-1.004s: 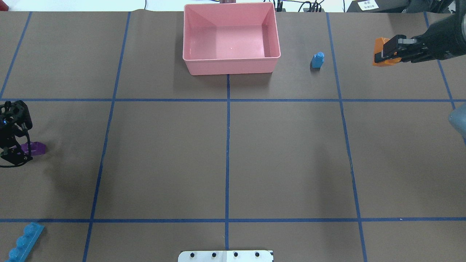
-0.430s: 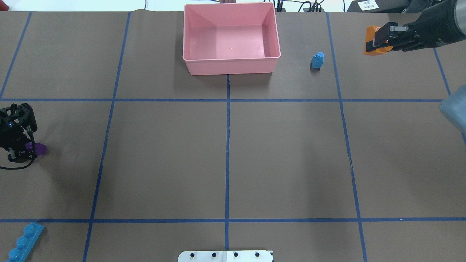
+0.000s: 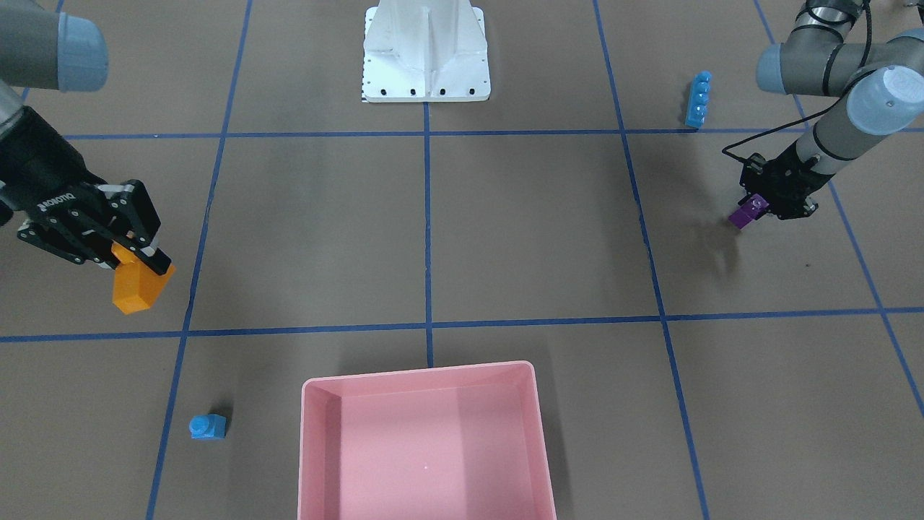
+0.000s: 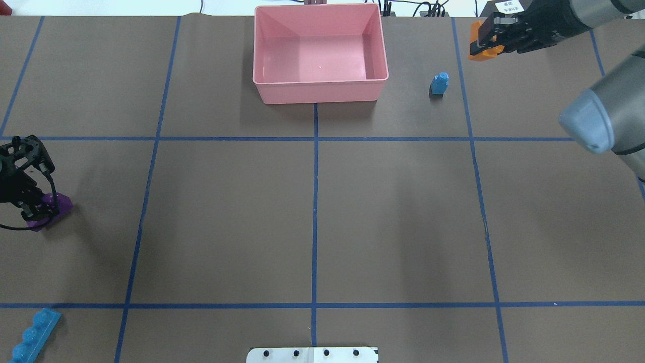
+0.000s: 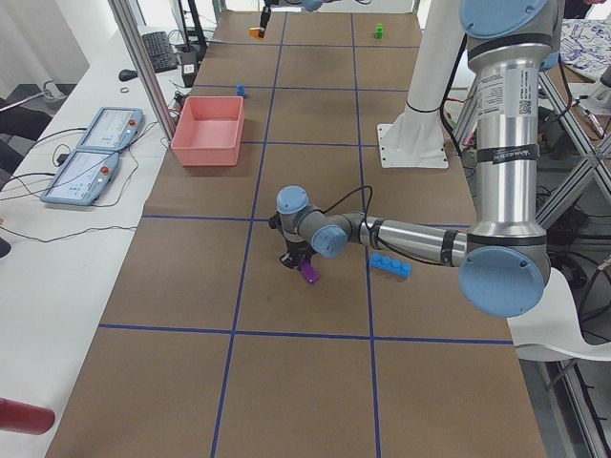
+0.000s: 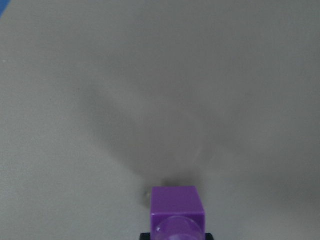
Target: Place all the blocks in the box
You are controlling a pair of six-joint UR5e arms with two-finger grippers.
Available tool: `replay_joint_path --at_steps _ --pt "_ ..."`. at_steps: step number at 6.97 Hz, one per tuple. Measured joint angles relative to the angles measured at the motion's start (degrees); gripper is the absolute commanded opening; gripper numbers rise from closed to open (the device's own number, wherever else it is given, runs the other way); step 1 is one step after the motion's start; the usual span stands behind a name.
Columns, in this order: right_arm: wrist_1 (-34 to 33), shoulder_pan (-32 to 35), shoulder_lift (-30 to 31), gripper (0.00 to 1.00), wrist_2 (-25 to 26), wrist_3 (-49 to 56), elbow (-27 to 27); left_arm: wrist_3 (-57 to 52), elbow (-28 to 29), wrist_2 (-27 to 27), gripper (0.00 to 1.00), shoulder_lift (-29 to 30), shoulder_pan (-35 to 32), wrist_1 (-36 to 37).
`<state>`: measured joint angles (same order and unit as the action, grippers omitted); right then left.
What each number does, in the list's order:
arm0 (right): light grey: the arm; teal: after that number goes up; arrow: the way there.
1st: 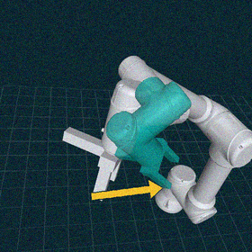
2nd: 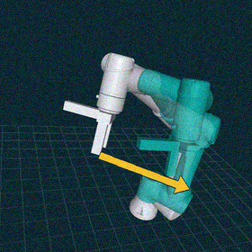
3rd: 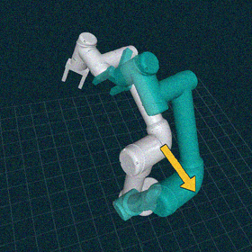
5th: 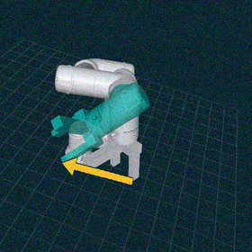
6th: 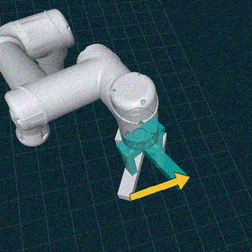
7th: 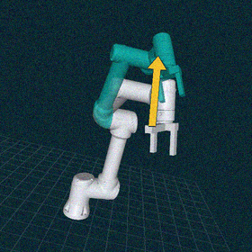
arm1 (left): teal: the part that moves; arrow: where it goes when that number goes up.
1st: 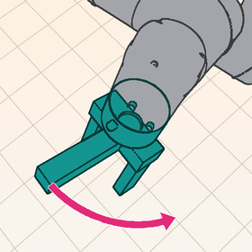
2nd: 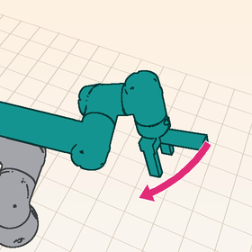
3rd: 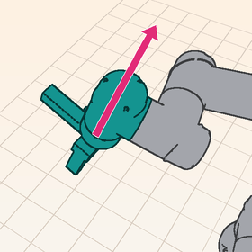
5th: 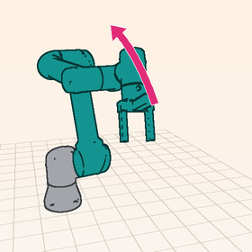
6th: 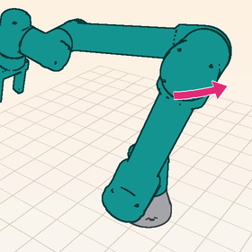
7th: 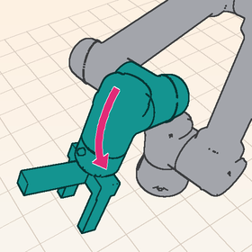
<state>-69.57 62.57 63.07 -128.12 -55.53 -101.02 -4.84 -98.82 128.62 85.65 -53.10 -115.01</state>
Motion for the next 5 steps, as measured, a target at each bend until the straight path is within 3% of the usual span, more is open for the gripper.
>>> replay_joint_path --at_steps 3,5 --pt "0.0 -3.4 -15.6 0.00 0.5 0.1 20.7 3.1 -1.3 5.3 0.00 2.0 0.0 1.3" --pt "0.4 -5.9 -25.5 0.00 5.5 0.1 33.6 3.9 -1.3 6.4 0.00 4.2 -0.1 2.2"
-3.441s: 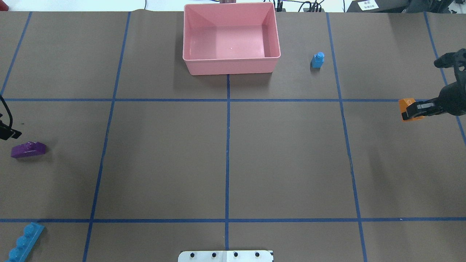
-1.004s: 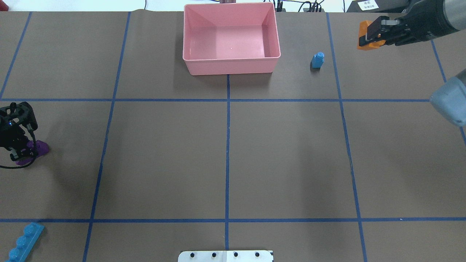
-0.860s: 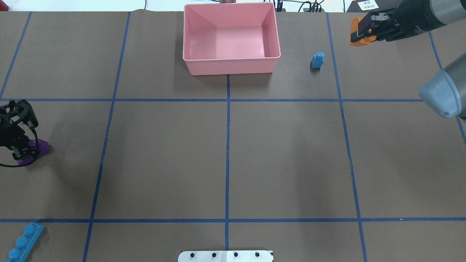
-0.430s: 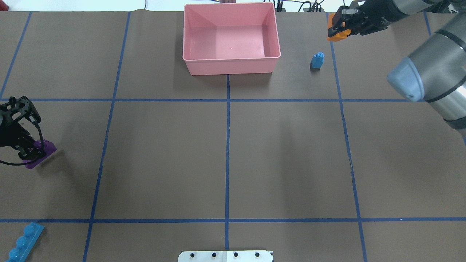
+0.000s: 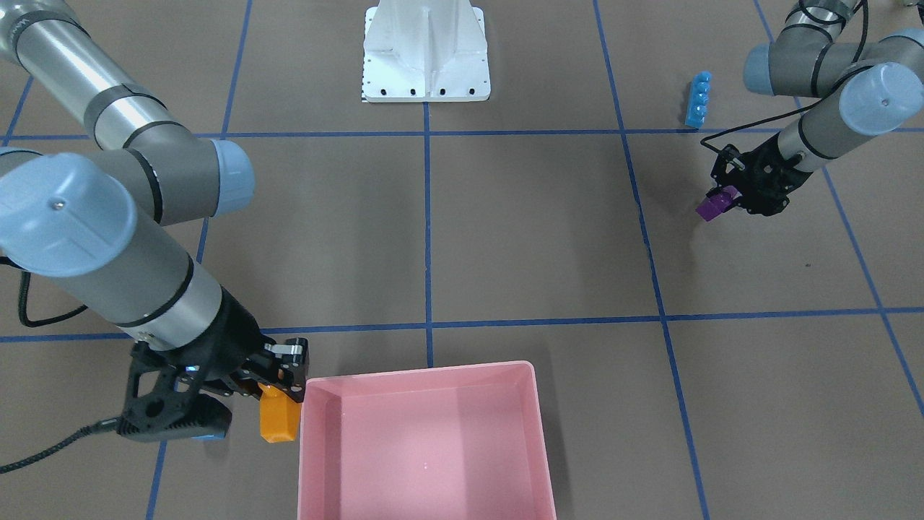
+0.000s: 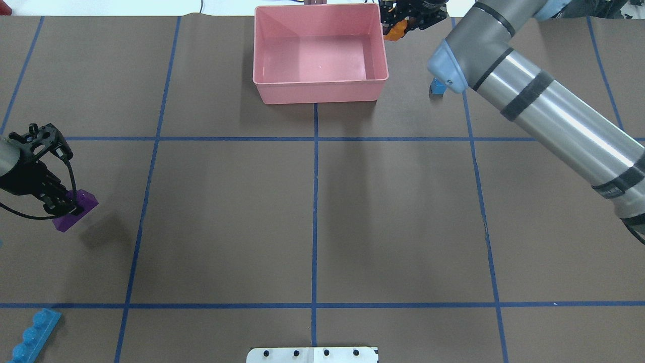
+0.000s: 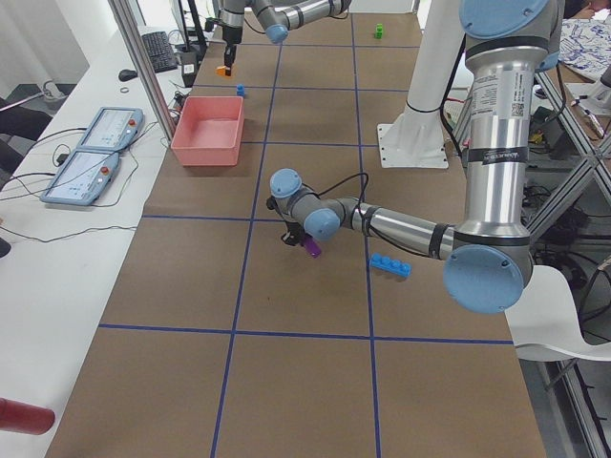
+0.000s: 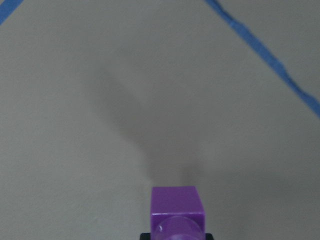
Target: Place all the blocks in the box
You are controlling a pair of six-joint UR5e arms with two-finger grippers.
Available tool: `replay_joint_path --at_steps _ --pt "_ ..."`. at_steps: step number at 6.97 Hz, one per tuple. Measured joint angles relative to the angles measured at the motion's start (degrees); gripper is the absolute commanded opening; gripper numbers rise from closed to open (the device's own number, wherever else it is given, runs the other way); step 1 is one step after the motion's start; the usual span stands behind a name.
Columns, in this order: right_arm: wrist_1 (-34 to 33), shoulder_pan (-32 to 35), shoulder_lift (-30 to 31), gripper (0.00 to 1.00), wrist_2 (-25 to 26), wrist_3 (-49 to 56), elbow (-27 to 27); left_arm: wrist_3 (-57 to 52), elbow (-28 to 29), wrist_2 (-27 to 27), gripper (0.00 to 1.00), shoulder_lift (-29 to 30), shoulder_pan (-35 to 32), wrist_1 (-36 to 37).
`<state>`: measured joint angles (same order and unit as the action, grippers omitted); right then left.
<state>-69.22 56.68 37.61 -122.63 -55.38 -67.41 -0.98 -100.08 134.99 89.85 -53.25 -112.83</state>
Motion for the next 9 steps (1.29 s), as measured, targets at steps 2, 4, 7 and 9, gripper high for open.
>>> replay_joint_path --at_steps 2,4,7,9 --pt "1.4 -2.9 -6.1 0.00 5.9 0.1 9.3 3.4 -0.4 0.5 0.00 2.5 -0.1 0.1" --pt "9.2 -5.3 -8.0 0.73 9.6 0.1 16.8 13.3 -1.6 4.9 0.00 8.5 -0.4 0.1" --pt "12.6 -6.6 -8.5 0.99 12.6 0.0 19.2 32.1 0.4 8.2 0.00 24.2 -1.7 0.2" --pt "12.2 -6.3 -8.3 0.99 12.5 0.2 17.2 40.1 9.0 7.1 0.00 36.5 -2.6 0.0"
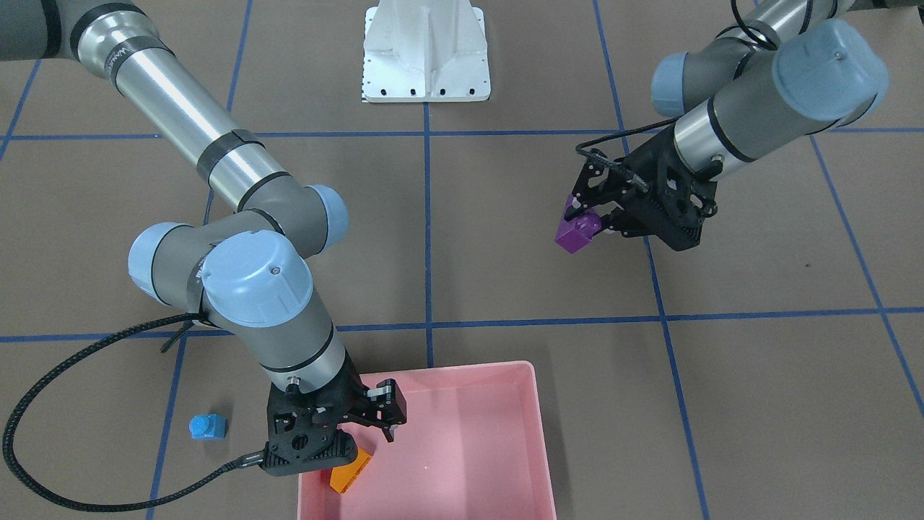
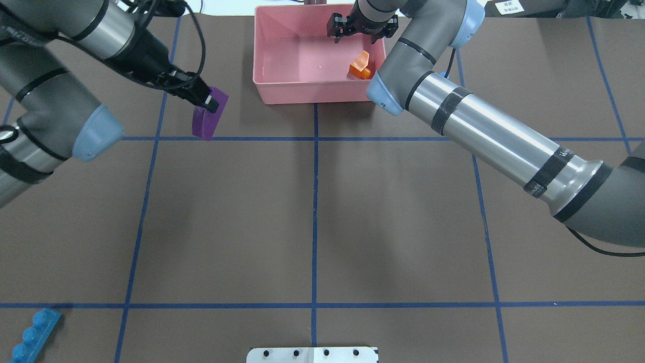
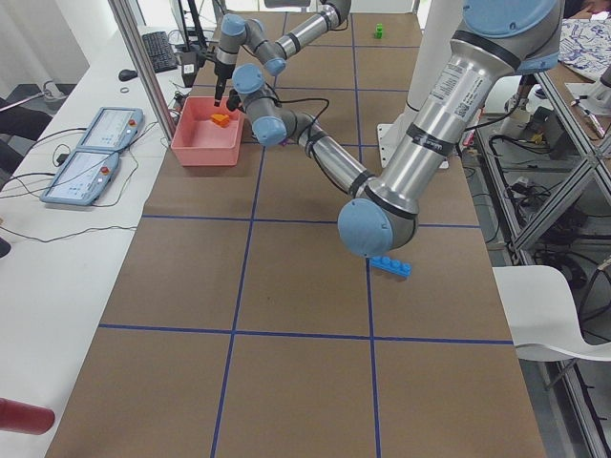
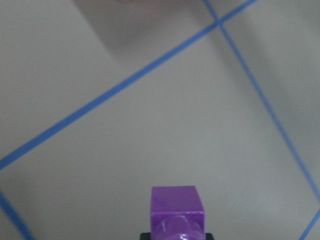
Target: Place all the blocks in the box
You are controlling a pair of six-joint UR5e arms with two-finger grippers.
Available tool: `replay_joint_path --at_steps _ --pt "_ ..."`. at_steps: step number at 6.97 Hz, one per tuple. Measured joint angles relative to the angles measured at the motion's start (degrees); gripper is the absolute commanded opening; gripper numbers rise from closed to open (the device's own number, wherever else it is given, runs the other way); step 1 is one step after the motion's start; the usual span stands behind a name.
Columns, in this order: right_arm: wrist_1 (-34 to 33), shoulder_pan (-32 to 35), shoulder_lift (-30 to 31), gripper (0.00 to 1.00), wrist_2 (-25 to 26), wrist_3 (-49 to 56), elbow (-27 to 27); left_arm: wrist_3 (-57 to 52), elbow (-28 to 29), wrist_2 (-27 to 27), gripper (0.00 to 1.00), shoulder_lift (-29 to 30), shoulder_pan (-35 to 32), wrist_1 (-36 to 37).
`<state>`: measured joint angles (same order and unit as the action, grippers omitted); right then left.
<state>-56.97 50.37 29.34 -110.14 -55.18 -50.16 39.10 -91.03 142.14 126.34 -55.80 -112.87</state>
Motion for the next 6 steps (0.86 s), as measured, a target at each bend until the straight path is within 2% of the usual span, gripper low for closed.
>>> replay_joint_path --at_steps 2,3,5,6 --pt "-3.3 0.9 1.2 0.99 -1.5 0.8 -4.3 1.9 16.4 -4.7 0.00 14.3 -0.5 -1.5" --pt "-6.2 1.8 2.9 0.99 -3.0 1.9 -8.4 2.2 24.3 -6.3 0.00 19.7 -0.8 -4.2" --pt "-9.6 3.5 10.0 0.99 -6.2 5.5 -18.5 4.5 32.7 -11.0 0.00 25.2 -1.0 -9.4" --pt "-9.8 4.2 14.2 0.99 -7.4 7.3 -22.9 6.3 36.0 -16.3 0.00 27.7 0.3 -11.3"
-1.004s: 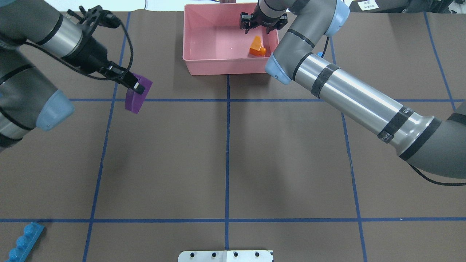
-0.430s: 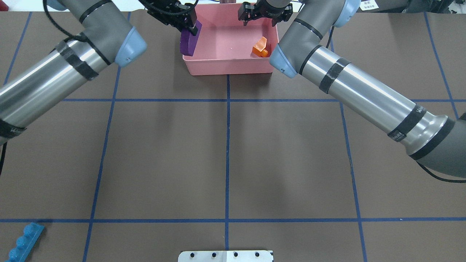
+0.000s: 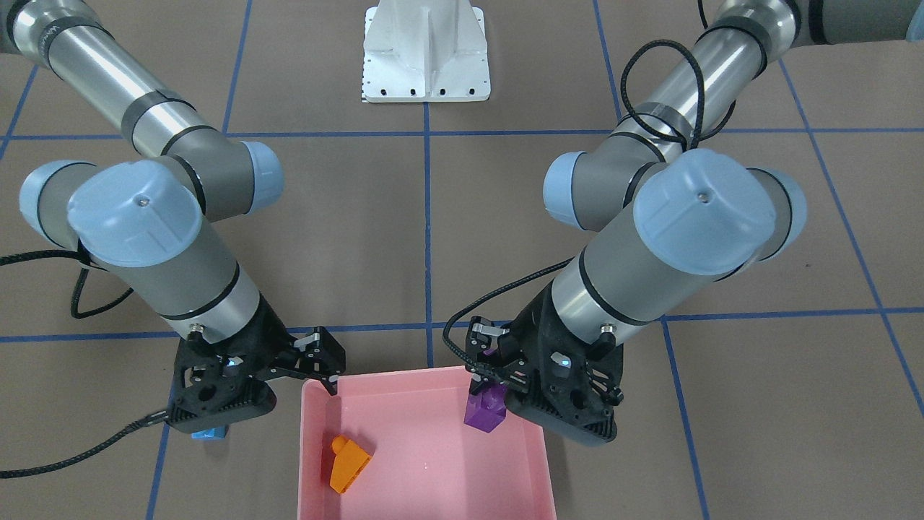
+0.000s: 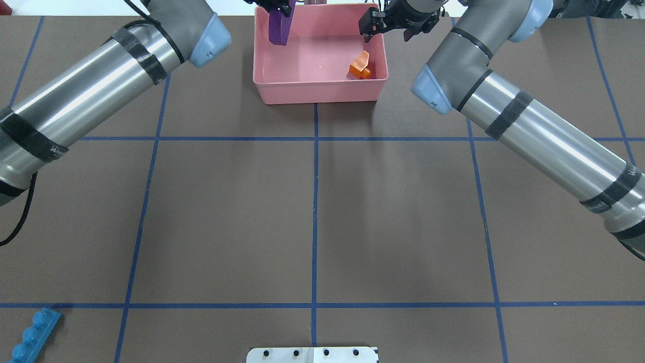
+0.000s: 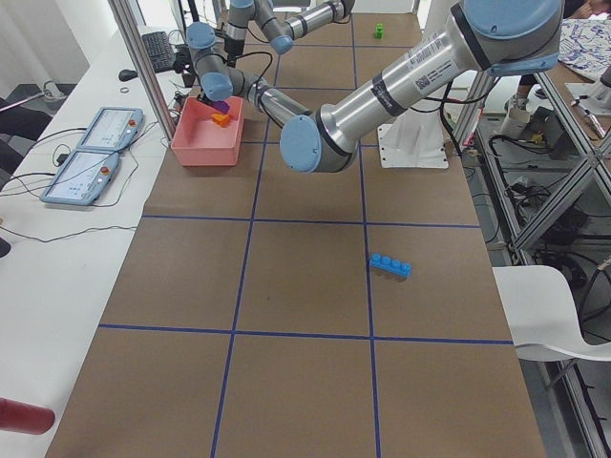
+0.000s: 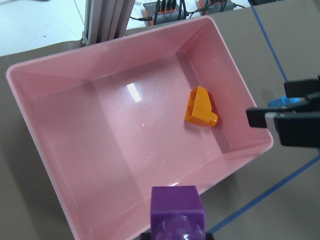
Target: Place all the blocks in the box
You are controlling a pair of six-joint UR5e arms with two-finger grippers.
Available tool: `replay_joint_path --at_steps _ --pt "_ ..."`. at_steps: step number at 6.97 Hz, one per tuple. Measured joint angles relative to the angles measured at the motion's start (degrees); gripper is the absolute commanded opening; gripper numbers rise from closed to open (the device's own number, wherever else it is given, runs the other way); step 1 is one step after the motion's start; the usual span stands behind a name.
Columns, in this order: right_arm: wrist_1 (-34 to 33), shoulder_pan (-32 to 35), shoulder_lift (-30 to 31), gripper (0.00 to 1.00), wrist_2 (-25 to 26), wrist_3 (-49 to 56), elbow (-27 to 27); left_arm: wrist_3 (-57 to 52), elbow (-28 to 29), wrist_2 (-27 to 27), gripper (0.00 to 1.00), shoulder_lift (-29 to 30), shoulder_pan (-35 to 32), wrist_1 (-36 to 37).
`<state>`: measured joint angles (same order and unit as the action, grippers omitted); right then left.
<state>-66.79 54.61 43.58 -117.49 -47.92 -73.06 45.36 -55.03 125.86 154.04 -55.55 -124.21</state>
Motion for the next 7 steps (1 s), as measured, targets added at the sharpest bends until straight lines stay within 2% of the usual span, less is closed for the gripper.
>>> replay_joint_path --at_steps 1,3,4,6,7 --pt "0.1 0.3 3.4 0.99 -0.4 1.1 -2.8 1.3 3.2 -6.2 0.00 1.6 2.3 -2.4" --pt "0.6 0.7 7.4 0.99 -0.3 2.7 -5.1 2.2 8.0 -16.8 0.00 2.6 6.5 -6.8" --pt "0.7 0.9 8.6 0.99 0.0 4.4 -5.3 2.4 9.3 -20.1 0.24 2.7 7.6 -7.5" --pt "0.8 0.9 9.3 0.99 2.1 6.6 -4.2 4.8 10.9 -23.4 1.00 2.8 8.2 -7.8" --pt "2.2 0.7 8.9 0.99 4.0 6.9 -1.9 5.7 11.2 -23.9 1.00 2.9 8.2 -7.8"
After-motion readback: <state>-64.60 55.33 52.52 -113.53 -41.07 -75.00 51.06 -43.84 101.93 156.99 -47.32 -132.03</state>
